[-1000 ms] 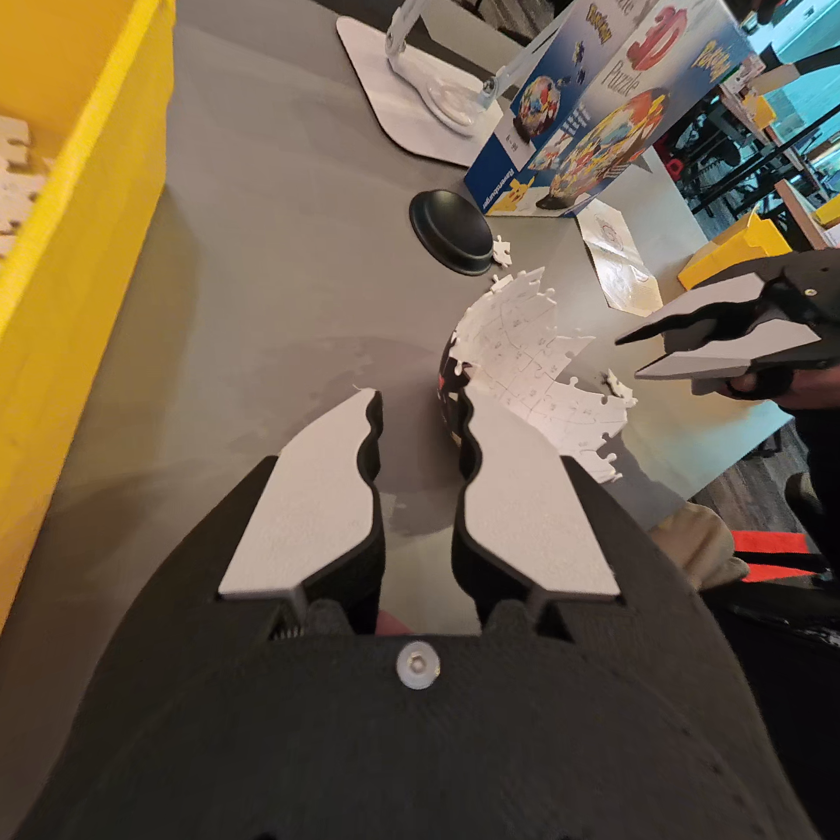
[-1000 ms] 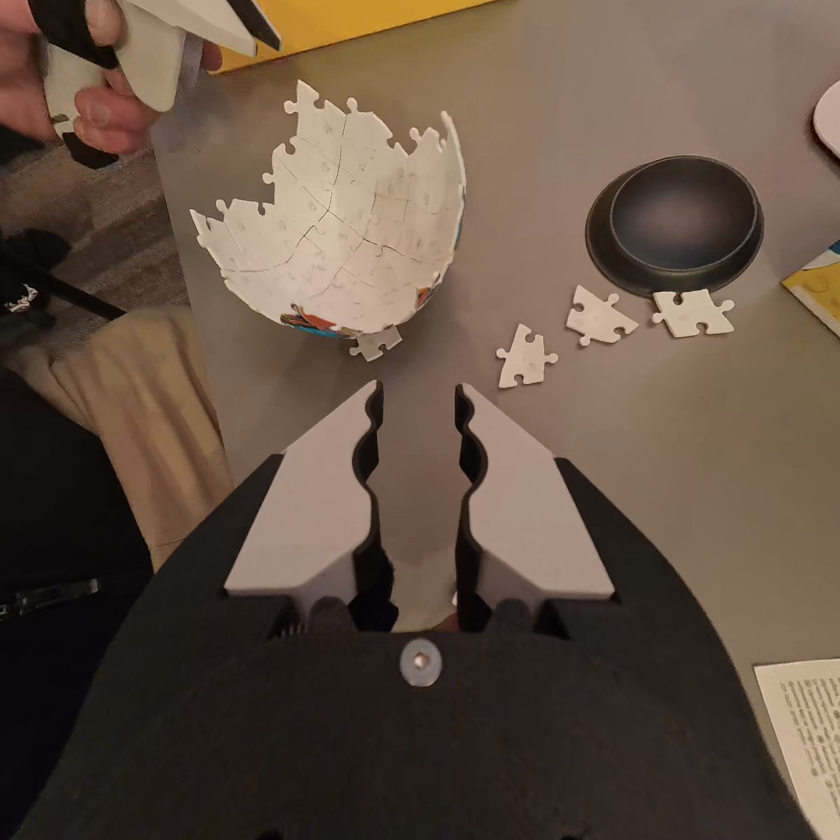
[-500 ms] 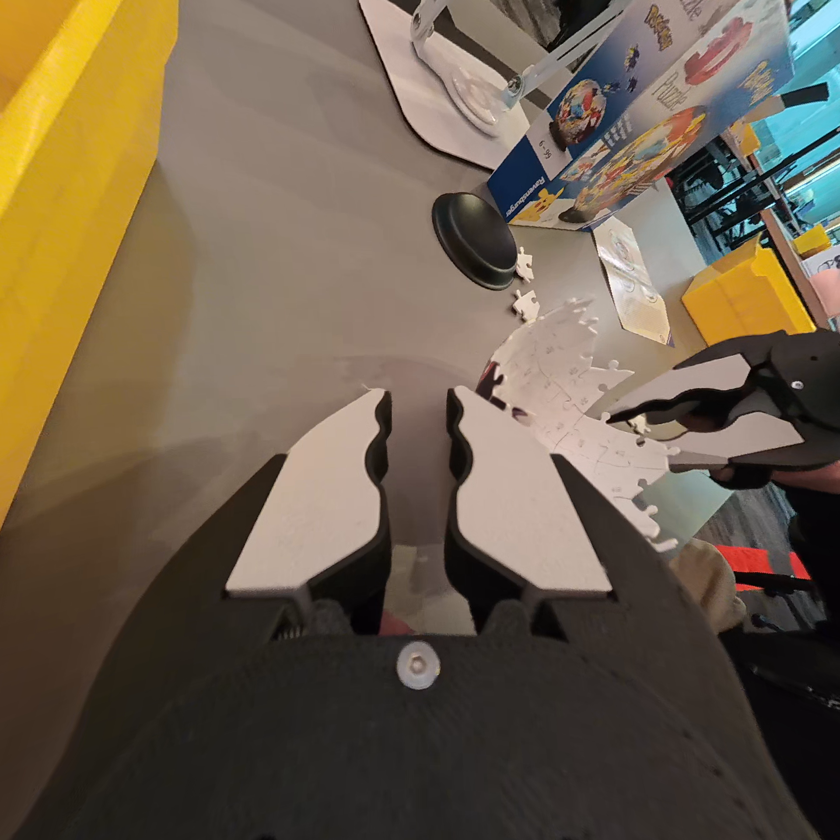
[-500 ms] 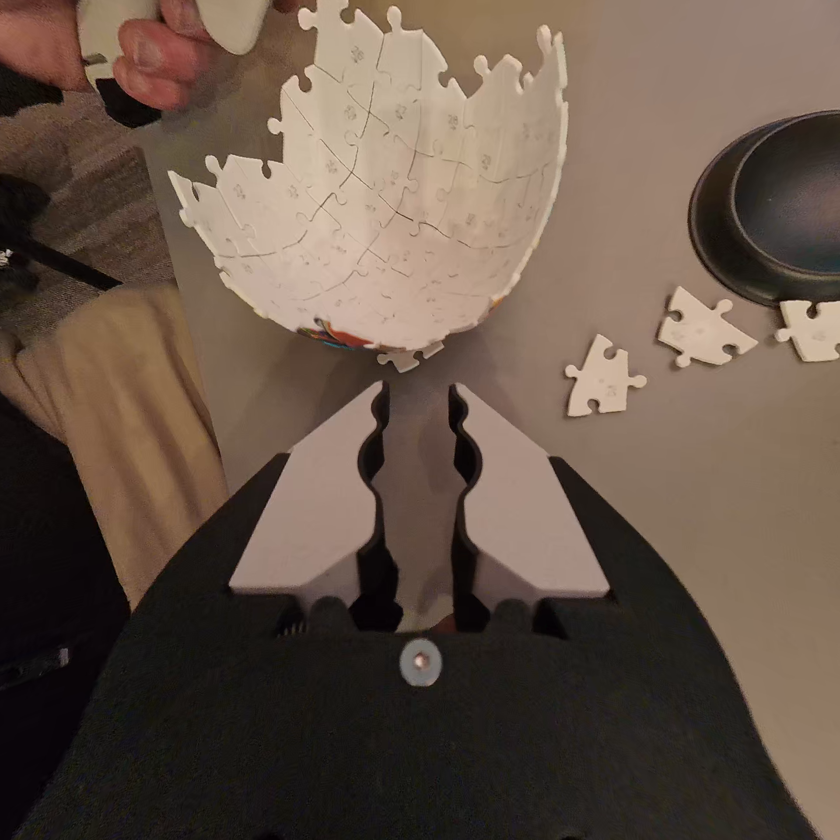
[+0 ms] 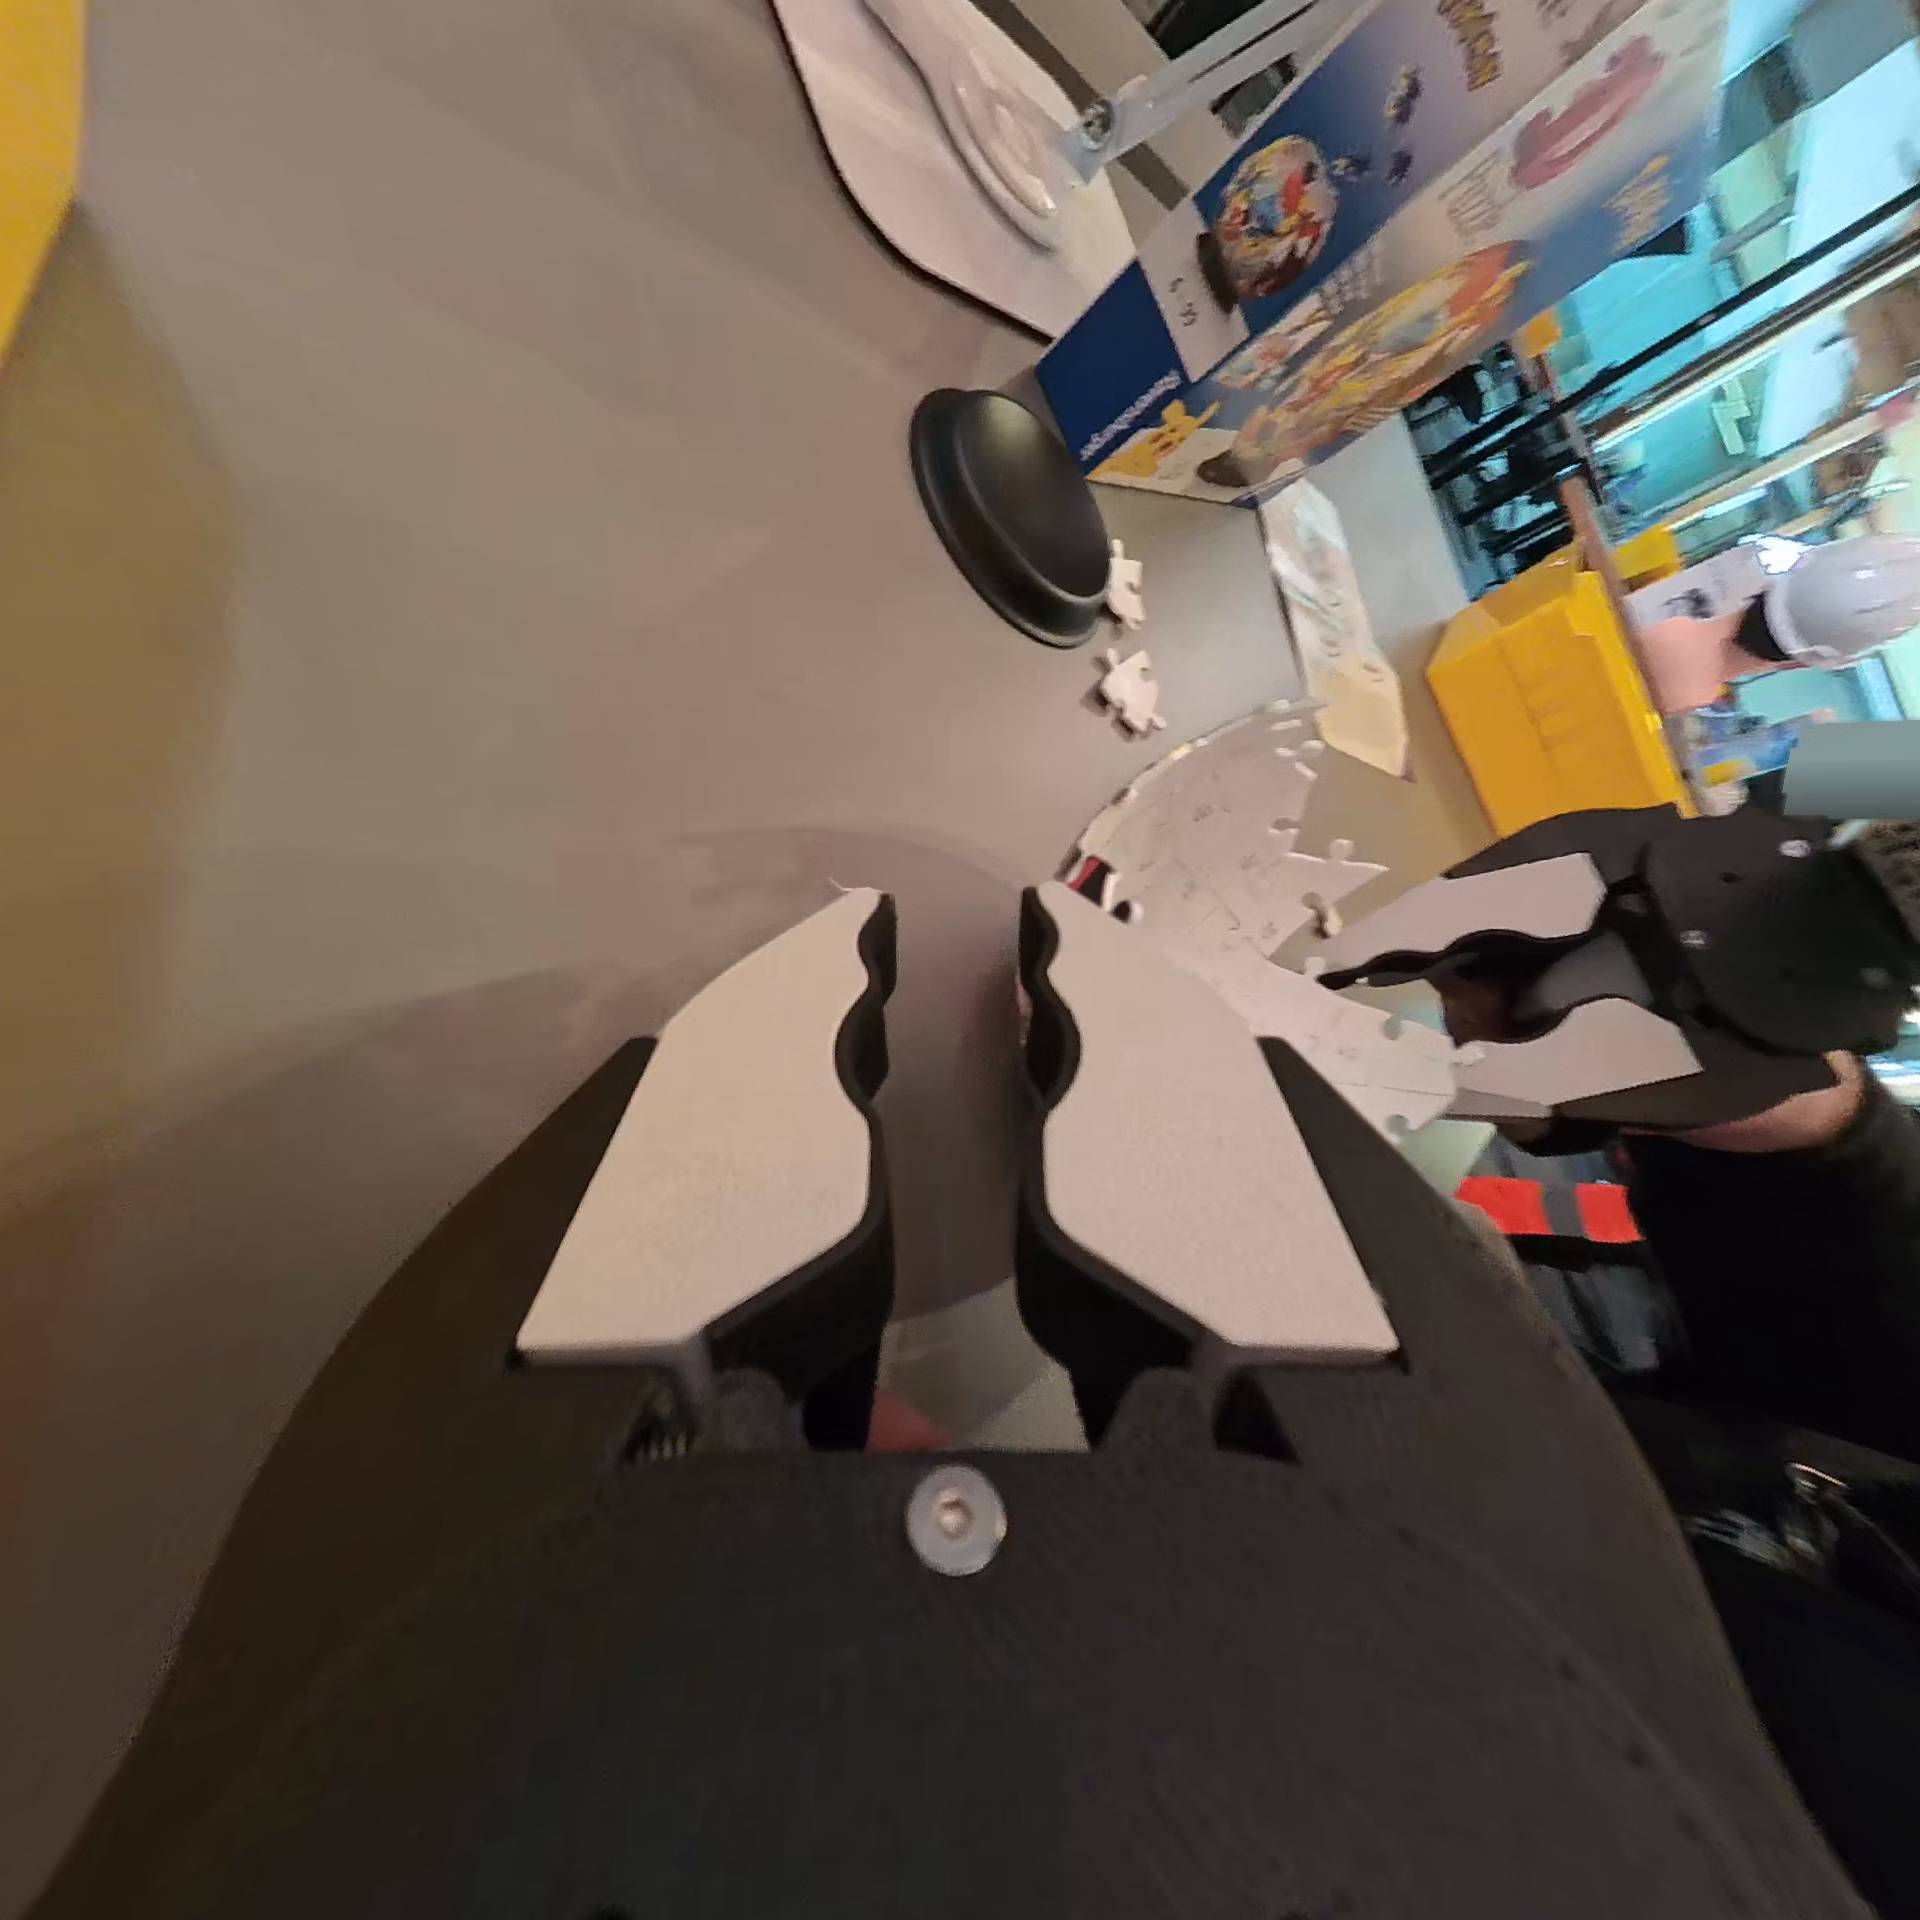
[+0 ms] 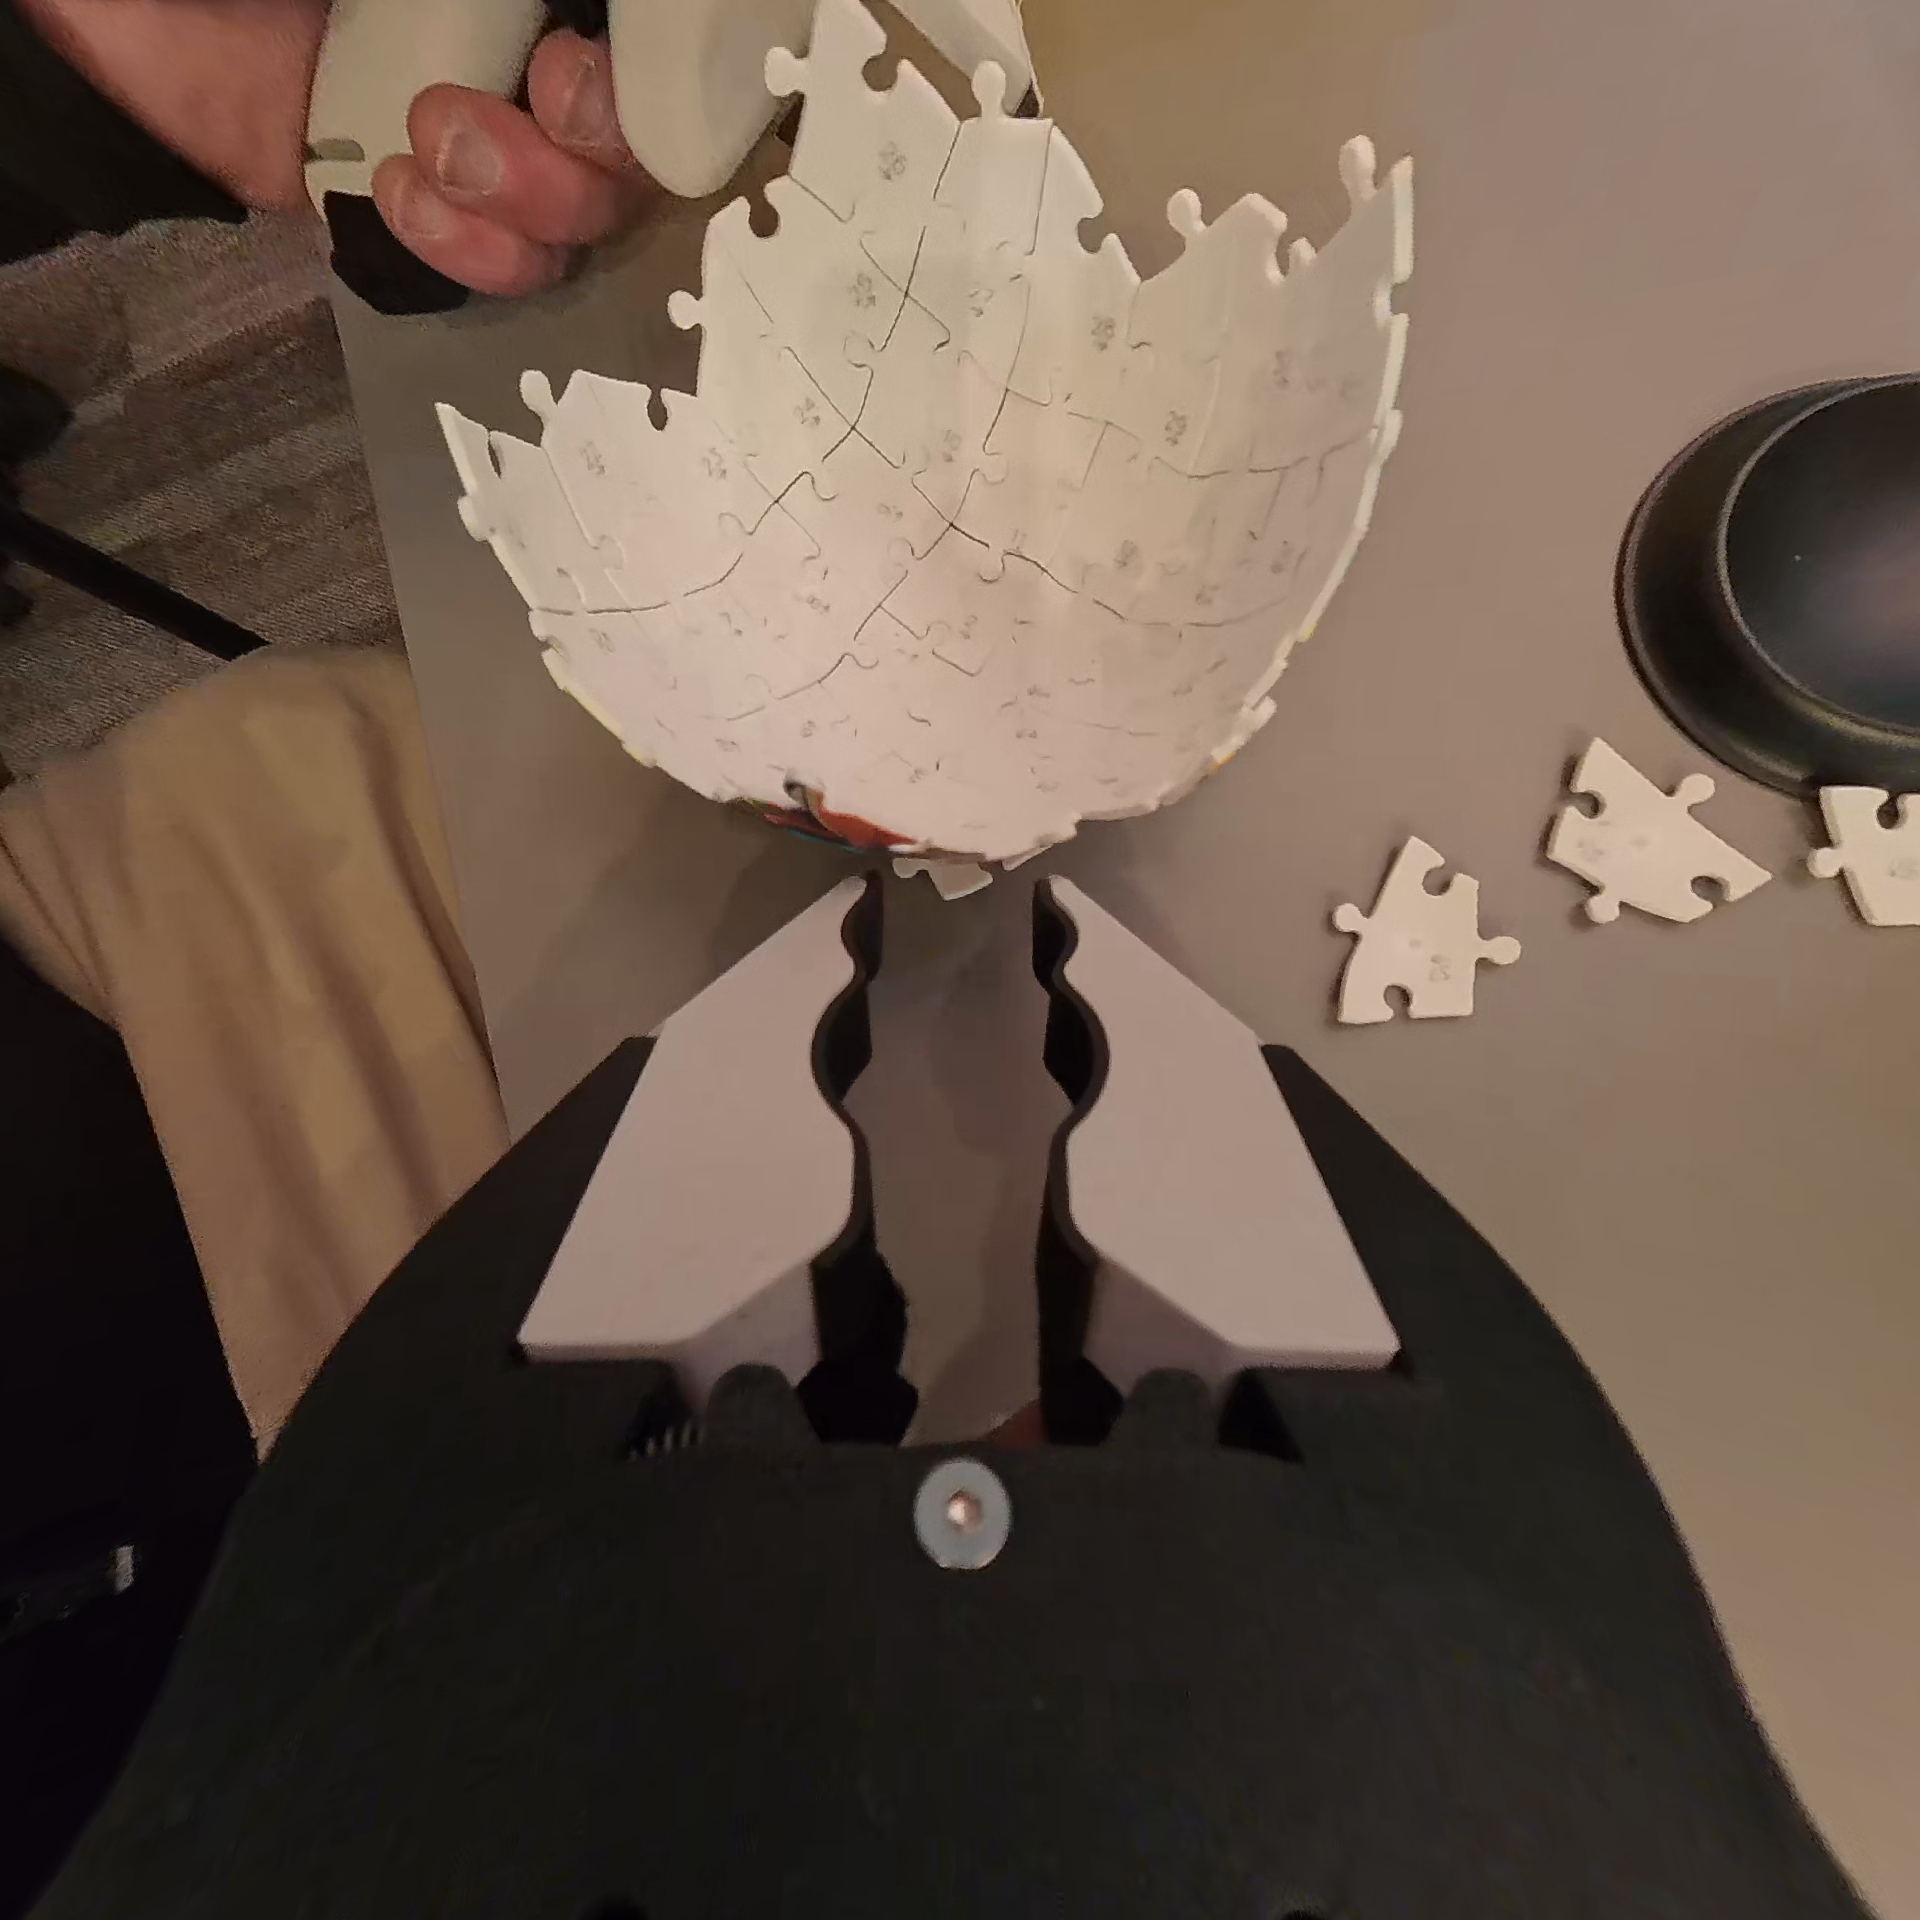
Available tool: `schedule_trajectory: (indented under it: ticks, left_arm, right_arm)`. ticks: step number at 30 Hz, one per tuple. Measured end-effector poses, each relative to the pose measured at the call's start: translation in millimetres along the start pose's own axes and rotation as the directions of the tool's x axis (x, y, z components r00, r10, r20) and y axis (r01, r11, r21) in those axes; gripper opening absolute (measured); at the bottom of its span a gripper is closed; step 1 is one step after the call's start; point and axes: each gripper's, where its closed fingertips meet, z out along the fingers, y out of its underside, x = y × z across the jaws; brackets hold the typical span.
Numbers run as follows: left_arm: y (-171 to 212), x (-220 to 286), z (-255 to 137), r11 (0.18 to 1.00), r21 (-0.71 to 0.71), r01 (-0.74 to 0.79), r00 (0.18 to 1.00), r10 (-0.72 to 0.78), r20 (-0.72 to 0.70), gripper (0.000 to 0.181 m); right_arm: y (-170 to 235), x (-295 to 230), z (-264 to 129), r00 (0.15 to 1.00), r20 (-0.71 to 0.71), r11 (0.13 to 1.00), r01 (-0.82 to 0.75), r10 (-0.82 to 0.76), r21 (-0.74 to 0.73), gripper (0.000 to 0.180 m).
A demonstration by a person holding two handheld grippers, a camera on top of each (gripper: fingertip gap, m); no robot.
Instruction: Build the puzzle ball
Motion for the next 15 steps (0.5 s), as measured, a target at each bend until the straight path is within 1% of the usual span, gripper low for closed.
schedule_trajectory:
  ticks: [1, 4, 7, 15]
  left_arm:
    - [-0.5, 2.8, 0.3, 1.0, 0.003, 0.012, 1.0, -0.012, -0.02, 0.022]
    - [-0.2, 6.2, 0.5, 0.999, 0.005, 0.041, 0.997, -0.04, -0.062, 0.022]
    - [-3.2, 17.7, -1.3, 0.991, 0.017, 0.132, 0.975, -0.127, -0.183, 0.022]
    - [-5.2, 24.6, -2.2, 0.99, 0.023, 0.139, 0.962, -0.13, -0.238, 0.024]
  right_arm:
    - [-0.6, -1.0, 1.0, 1.0, 0.005, 1.0, 0.001, -0.001, 0.002, 0.027]
    - [-3.1, -2.9, 3.5, 1.0, 0.023, 1.0, -0.002, 0.002, 0.006, 0.027]
    - [-4.5, -1.2, 5.4, 1.0, 0.023, 1.0, 0.002, -0.002, 0.002, 0.028]
    - [-7.9, -3.5, 13.7, 0.999, 0.032, 1.0, 0.019, -0.019, -0.004, 0.028]
